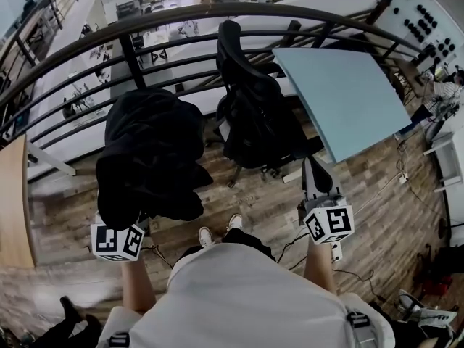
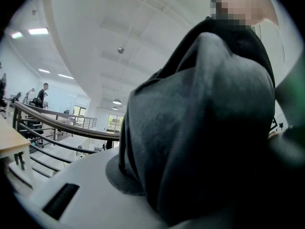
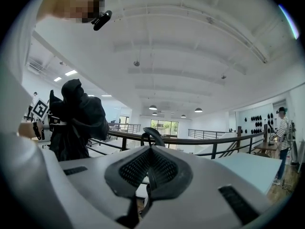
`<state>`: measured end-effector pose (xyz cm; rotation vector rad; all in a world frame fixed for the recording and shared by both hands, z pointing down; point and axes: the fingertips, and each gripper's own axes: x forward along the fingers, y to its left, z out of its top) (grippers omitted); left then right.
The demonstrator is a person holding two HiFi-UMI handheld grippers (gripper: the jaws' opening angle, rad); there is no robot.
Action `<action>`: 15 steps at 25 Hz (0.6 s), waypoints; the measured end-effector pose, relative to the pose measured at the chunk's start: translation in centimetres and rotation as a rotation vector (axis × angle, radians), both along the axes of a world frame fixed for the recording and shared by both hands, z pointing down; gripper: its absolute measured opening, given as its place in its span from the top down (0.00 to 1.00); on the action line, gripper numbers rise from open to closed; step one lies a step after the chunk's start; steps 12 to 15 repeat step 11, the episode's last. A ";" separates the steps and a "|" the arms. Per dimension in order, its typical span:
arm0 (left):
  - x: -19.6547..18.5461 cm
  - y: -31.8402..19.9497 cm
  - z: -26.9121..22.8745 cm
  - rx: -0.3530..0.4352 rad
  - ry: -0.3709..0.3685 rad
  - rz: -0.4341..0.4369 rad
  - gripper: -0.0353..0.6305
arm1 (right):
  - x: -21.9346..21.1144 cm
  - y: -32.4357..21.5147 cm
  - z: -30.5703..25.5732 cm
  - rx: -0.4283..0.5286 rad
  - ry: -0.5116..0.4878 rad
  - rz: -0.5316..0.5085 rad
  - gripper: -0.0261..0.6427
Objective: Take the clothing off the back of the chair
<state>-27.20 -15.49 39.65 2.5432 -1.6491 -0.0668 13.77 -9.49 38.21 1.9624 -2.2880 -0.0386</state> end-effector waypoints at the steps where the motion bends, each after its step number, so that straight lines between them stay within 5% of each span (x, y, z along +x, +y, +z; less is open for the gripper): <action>1: -0.2 0.1 0.1 0.001 0.004 -0.002 0.77 | -0.2 -0.1 0.0 0.004 0.003 -0.008 0.93; 15: -0.3 0.2 0.2 -0.018 0.033 -0.020 0.77 | -0.6 -0.9 -0.1 0.010 0.006 -0.029 0.93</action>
